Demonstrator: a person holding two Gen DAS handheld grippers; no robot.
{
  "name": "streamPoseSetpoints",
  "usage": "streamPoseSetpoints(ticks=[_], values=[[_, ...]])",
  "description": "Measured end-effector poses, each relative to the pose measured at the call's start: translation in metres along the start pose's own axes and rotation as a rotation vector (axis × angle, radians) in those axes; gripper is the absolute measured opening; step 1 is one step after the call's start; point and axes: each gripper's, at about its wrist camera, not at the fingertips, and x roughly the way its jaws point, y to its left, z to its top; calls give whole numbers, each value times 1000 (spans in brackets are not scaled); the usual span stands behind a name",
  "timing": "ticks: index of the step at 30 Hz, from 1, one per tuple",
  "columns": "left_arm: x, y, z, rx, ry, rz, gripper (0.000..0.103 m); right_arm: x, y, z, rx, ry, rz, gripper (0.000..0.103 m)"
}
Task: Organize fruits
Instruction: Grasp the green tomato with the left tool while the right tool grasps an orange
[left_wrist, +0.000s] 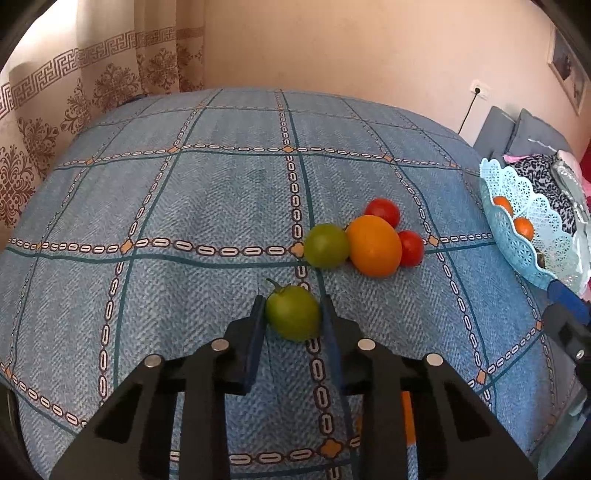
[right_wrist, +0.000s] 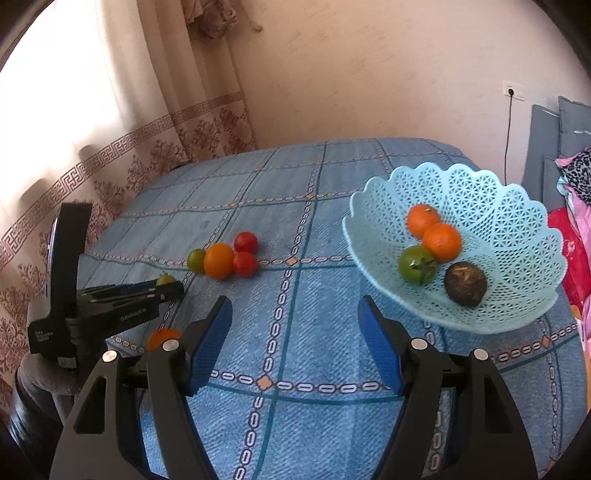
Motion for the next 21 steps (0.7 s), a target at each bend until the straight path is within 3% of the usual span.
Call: streamPoseSetpoints(ticks=[4,10,21], values=[[-4,1,0,-3,-27,5,30,4,9,-5,-29,16,30,72],[-18,11,1,-27,-104,87,30,12,26,-8,-59,47,80,72],[-32,23,5,-62,-174,161,30,37,71,-13,-119,151,195,72]])
